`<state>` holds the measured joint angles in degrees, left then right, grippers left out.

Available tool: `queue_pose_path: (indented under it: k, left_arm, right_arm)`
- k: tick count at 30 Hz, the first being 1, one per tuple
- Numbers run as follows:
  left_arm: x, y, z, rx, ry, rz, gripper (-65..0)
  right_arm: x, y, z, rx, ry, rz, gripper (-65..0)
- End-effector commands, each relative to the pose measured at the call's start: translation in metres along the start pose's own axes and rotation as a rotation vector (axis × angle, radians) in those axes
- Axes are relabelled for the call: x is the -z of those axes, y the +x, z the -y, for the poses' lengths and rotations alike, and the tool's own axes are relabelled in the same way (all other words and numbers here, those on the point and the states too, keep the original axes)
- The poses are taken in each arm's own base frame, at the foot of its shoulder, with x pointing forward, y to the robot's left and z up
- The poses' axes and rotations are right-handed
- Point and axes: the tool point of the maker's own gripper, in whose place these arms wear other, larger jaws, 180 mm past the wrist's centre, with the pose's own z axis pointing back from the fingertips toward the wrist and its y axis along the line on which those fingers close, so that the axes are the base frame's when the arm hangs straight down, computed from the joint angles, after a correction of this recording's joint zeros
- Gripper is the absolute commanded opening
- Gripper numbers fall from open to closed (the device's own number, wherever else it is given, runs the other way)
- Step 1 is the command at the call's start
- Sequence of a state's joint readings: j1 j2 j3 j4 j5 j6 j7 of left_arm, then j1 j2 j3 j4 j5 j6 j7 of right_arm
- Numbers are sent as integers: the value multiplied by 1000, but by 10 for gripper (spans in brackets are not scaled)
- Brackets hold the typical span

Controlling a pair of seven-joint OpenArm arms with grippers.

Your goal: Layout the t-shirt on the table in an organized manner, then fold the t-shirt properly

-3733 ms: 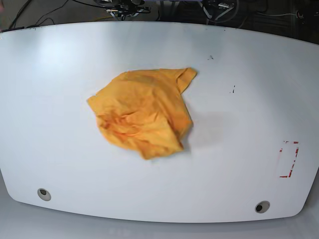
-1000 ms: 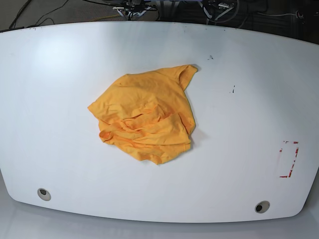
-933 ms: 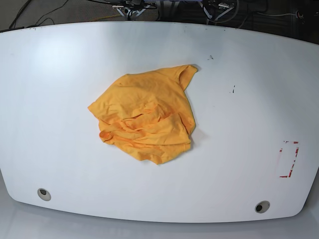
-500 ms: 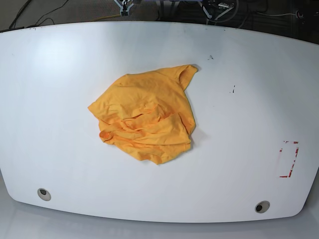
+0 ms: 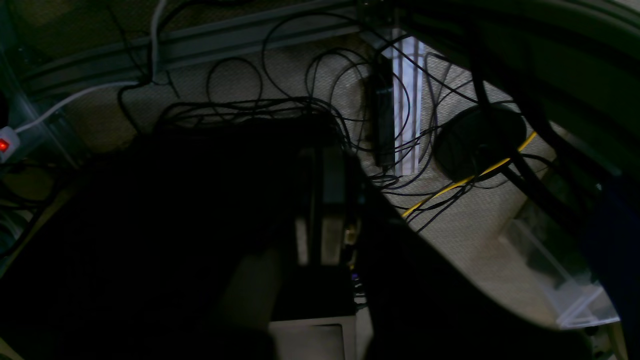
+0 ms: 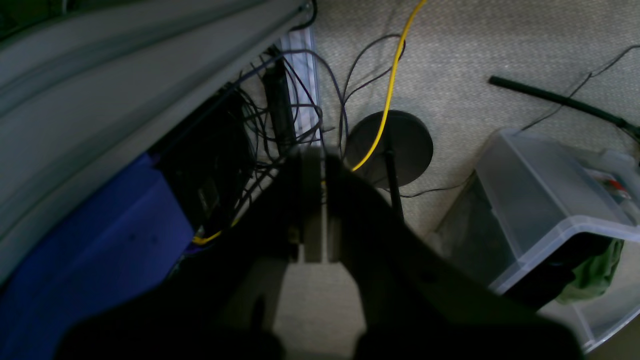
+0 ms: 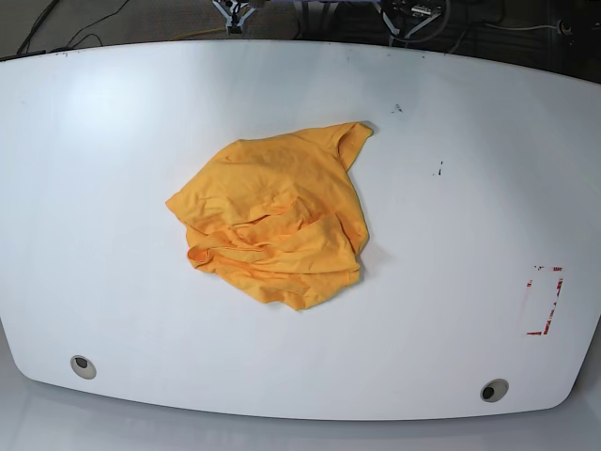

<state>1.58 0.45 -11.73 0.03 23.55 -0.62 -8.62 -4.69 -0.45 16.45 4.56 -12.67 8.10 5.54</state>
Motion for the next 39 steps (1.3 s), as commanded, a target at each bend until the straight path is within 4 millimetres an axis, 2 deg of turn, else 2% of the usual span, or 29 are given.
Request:
queue_pose_path:
  k: [1,21,27,29,34,39]
  left_arm:
    - [0,-1,0,1,1,1,-631]
    - [0,-4,-4,1,7,-3,-631]
    - [-2,-10,-21,-5,32,-12,-631]
    - [-2,-15,-16,-4,25,-18,-631]
    - [-1,-11,-11,-4,18,-13,-631]
    - [-3,-22,-10,-5,17,-29,-631]
  right_arm:
    - [0,-1,-1,7,6,1,-646]
    - [-1,-6,-1,0,6,-6,-646]
    - [-1,-7,1,-3,3,-8,-646]
    - [-2,-6,9,-5,-9,-7,-646]
    - [-2,-5,10,1,-11,-4,-646]
    - [-2,-7,13,9,-15,-6,-646]
